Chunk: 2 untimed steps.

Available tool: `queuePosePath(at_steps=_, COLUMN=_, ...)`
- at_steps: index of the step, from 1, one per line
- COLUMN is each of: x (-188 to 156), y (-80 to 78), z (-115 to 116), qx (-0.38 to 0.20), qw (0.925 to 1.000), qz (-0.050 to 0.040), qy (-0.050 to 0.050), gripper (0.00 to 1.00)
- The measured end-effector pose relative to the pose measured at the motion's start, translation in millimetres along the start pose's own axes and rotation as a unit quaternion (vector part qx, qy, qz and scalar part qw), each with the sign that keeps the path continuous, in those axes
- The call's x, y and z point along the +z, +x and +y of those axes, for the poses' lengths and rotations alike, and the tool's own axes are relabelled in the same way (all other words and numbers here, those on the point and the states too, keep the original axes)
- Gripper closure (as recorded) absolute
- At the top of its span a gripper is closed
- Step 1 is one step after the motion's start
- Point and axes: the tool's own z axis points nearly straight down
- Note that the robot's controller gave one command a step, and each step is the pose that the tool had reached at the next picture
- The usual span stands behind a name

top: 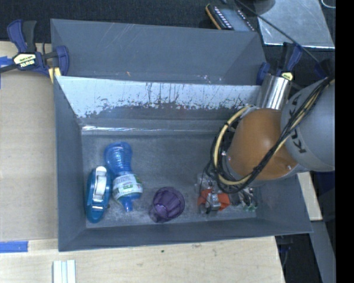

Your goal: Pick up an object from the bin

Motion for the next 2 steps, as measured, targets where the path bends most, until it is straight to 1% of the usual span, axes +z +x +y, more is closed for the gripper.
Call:
queuePosePath(at_steps=1, x=-60.0, y=-1.6, z=-2.0, qx=0.002, qw=1.0000, qz=-0.0030, qy=0.001, gripper=1.00)
queuePosePath(at_steps=2, x=-126.5, y=-2.6, z=-2.1, qx=-0.011, qw=0.9999, qz=0.0013, qy=0.000, gripper=1.00)
